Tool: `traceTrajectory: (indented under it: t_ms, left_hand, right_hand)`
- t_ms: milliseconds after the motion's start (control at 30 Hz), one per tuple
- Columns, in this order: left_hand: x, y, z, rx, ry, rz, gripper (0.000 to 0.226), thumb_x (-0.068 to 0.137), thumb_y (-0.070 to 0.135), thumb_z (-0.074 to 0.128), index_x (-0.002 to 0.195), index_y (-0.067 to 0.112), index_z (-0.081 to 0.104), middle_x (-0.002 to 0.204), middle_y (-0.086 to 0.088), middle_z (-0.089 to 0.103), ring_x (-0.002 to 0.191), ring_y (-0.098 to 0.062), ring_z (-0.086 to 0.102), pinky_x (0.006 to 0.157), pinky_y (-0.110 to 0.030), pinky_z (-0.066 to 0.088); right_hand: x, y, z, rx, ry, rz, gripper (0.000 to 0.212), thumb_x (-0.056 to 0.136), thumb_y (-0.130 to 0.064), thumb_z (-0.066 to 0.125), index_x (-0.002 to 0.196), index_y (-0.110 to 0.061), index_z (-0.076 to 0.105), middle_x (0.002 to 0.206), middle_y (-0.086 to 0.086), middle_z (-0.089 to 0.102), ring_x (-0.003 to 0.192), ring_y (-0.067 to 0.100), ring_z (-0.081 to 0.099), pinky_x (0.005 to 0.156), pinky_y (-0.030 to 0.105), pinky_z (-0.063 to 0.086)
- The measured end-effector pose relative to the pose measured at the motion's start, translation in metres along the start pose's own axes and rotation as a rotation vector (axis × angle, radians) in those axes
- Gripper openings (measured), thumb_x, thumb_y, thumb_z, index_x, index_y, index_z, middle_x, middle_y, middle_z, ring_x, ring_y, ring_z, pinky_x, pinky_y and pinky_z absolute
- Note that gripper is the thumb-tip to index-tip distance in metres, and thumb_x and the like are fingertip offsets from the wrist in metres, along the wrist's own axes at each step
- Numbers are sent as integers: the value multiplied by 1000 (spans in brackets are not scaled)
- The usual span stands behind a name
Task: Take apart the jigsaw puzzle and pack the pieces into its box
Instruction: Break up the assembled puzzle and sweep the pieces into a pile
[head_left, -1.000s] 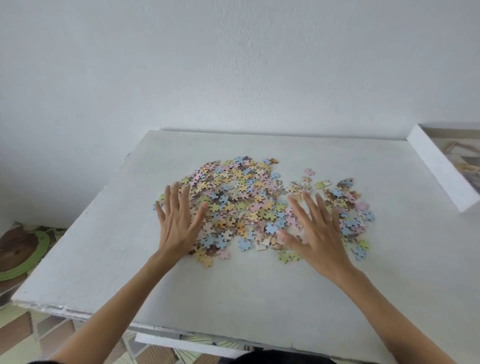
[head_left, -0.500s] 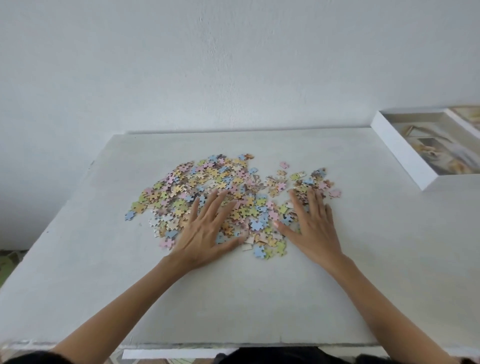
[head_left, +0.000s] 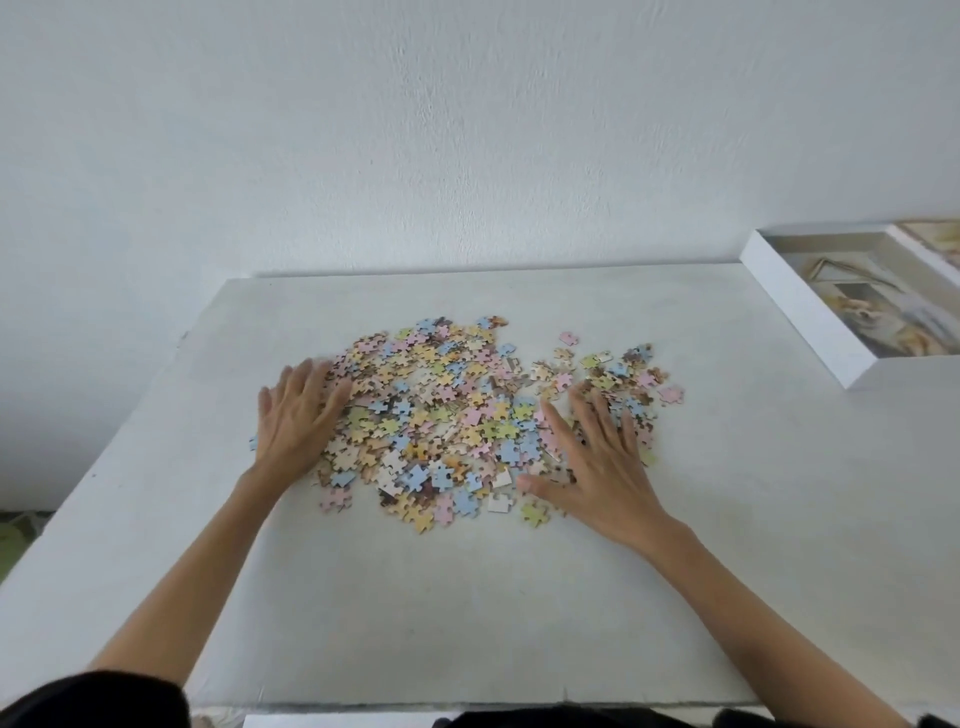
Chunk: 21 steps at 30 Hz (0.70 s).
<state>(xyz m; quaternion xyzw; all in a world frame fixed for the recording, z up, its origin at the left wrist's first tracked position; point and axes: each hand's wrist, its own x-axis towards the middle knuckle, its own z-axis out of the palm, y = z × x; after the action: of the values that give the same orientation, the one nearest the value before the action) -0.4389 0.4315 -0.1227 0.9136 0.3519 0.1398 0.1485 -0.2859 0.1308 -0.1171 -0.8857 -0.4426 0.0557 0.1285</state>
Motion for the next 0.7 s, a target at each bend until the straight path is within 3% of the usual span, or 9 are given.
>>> traceTrajectory:
  t_ms: [100, 200, 333, 567, 700]
  left_hand:
    - [0, 4, 2, -72, -36, 77, 81, 80, 70, 8, 142, 21, 30, 149, -6, 31, 138, -23, 27, 115, -49, 14]
    - [-2, -1, -1, -76, 51, 15, 69, 90, 64, 16, 140, 21, 34, 147, -9, 33, 136, -25, 30, 112, -50, 16]
    - [-2, -1, 1, -20, 38, 5, 67, 92, 60, 18, 138, 16, 36, 146, -13, 34, 137, -28, 28, 113, -49, 16]
    - [2, 24, 9, -124, 34, 67, 86, 80, 70, 10, 139, 12, 35, 141, -11, 40, 129, -24, 38, 108, -42, 29]
    - [-2, 28, 3, -186, 35, 63, 86, 77, 76, 10, 140, 21, 31, 149, -9, 28, 139, -25, 24, 114, -51, 7]
  right_hand:
    - [9, 13, -12, 68, 158, 59, 93, 62, -87, -4, 143, -41, 1, 153, -5, -6, 142, 18, -10, 108, 47, -19]
    - [25, 48, -28, 128, 281, 218, 86, 70, -80, 7, 143, -37, 15, 155, -1, 11, 143, 22, 7, 109, 48, -11]
    - [44, 85, -35, 293, 185, 285, 95, 65, -83, 10, 145, -32, 16, 156, 5, 12, 144, 26, 7, 116, 50, 4]
    - [56, 62, -20, 179, 50, 140, 114, 53, -92, -8, 145, -29, 15, 156, 2, 6, 144, 21, 1, 114, 38, -1]
    - [56, 49, -20, 273, 82, 123, 105, 54, -93, -1, 143, -39, 13, 156, -2, 7, 144, 19, -1, 113, 46, -8]
